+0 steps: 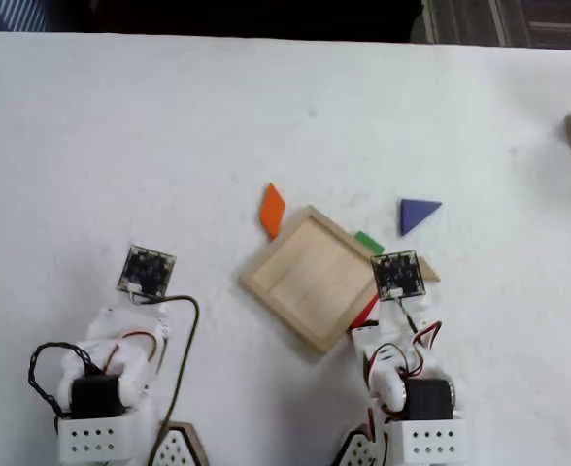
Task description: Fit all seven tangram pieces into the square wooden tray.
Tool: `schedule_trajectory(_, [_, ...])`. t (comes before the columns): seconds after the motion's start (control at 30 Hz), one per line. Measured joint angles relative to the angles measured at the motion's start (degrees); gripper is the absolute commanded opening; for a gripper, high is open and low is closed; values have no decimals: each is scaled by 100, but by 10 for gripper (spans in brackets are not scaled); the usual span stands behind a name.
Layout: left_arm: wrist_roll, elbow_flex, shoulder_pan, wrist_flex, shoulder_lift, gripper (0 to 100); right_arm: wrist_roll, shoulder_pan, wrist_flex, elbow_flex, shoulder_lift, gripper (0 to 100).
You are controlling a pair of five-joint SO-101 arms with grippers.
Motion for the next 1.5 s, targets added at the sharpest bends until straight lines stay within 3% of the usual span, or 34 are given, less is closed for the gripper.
schedule_trajectory(0.83, [0,0,0,0,0,20,0,0,0,0,0,18])
schedule_trajectory(1.37, [0,0,0,-782,0,22,0,0,0,0,0,18])
schedule_trajectory(1.5, [0,-158,0,-844,0,84,0,0,0,0,0,18])
